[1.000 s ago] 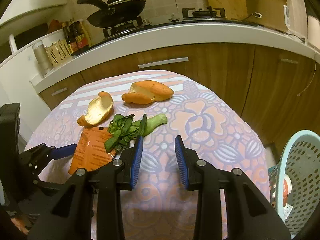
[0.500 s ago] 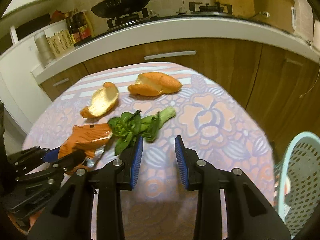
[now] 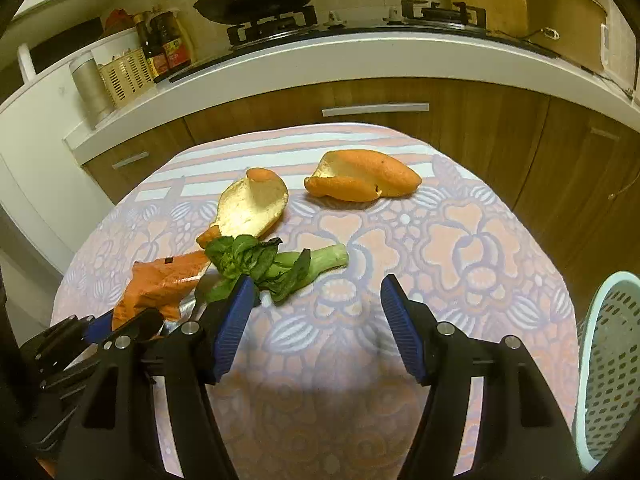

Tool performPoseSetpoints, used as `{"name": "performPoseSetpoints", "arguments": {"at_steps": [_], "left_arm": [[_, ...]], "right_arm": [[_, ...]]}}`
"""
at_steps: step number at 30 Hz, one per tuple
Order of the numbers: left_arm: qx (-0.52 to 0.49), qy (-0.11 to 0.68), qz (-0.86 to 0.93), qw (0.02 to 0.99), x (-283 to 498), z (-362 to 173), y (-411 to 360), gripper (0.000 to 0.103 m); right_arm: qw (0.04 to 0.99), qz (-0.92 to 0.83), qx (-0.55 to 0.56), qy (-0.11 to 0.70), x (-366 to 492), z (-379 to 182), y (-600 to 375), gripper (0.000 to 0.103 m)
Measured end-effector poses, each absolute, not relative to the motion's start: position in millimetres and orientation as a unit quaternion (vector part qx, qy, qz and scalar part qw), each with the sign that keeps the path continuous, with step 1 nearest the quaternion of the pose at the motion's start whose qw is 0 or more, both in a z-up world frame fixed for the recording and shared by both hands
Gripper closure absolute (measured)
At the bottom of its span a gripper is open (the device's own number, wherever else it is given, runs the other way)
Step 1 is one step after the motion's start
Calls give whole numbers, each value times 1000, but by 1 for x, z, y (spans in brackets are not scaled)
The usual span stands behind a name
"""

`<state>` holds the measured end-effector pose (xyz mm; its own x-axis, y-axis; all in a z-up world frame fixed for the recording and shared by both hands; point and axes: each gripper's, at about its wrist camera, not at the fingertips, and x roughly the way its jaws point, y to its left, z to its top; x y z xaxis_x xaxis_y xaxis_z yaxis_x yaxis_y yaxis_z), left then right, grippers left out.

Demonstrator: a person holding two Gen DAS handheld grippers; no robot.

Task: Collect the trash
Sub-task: 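Grasp the orange snack wrapper with the left tool while the right tool grasps the green leaves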

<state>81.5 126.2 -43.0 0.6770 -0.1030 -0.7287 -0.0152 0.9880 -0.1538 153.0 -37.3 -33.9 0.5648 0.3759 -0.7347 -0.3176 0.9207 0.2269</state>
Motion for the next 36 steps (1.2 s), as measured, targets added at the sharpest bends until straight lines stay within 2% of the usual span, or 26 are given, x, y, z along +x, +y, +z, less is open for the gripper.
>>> {"name": "performPoseSetpoints", "arguments": {"at_steps": [7, 16, 22, 30, 31, 32, 33, 36], "left_arm": [[-85, 426, -103, 895, 51, -46, 129, 72], [-83, 426, -98, 896, 31, -51, 144, 72], [-95, 406, -64, 907, 26, -52, 160, 72], [-112, 393, -59, 911, 22, -50, 166, 72], [-111, 394, -58, 910, 23, -50, 166, 72], [-109, 395, -57, 910, 23, -50, 165, 72], [-109, 395, -56, 911, 23, -50, 164, 72], [-108, 393, -59, 911, 24, -47, 161, 72]], "right_arm": [[883, 195, 45, 424, 149, -33, -35, 41], [880, 176, 29, 440, 142, -38, -7, 41], [859, 143, 89, 483, 149, -57, -5, 39], [869, 111, 17, 482, 157, -62, 27, 33], [871, 107, 6, 480, 155, -62, 28, 35], [873, 96, -6, 477, 153, -61, 28, 47], [875, 94, -11, 475, 152, -61, 29, 70], [869, 117, 14, 480, 147, -59, 11, 83]]}}
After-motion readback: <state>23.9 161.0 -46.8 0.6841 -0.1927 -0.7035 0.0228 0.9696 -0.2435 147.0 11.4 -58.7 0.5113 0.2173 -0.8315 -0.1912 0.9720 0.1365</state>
